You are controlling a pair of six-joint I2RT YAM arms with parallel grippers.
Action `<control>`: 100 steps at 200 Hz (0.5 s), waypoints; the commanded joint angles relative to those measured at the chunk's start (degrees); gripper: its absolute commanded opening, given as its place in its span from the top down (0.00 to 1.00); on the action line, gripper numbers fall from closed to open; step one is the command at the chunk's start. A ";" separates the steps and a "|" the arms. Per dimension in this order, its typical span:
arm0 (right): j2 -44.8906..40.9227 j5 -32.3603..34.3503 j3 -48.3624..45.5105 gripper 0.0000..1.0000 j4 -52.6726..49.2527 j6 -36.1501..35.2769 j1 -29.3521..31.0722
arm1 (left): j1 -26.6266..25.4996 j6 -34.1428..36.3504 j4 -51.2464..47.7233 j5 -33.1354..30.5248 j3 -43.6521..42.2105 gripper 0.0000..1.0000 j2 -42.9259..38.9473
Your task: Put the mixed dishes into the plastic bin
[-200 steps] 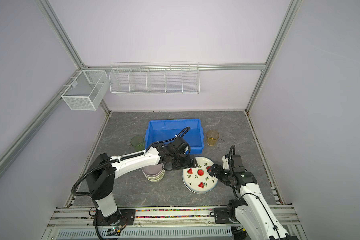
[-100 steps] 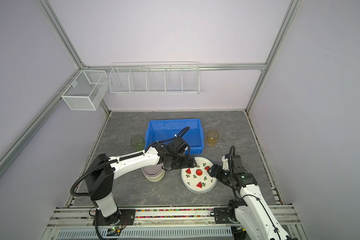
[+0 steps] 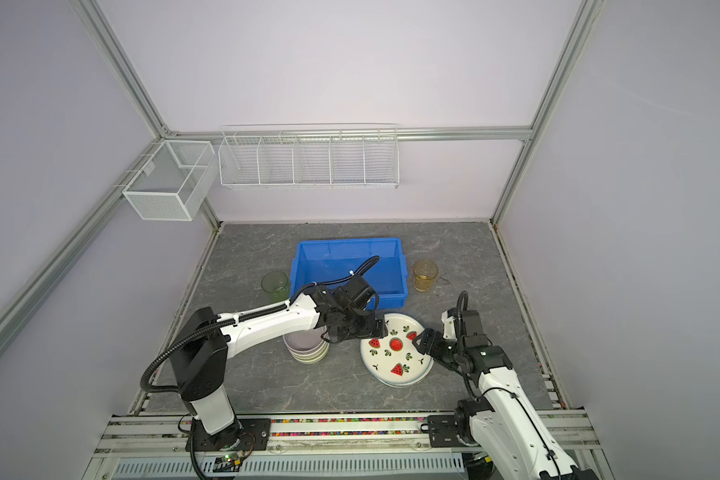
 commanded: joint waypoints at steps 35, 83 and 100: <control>1.29 -1.03 -2.16 0.23 2.74 1.96 0.72 | -0.30 -2.17 3.45 4.57 -0.51 0.11 0.10; 1.21 -0.10 -2.47 0.22 2.23 2.01 0.98 | -0.30 -0.28 -1.86 0.84 0.91 0.11 -0.11; 0.53 0.39 -2.43 0.22 1.56 2.03 0.98 | -0.30 0.39 -3.51 -0.95 1.37 0.11 -0.76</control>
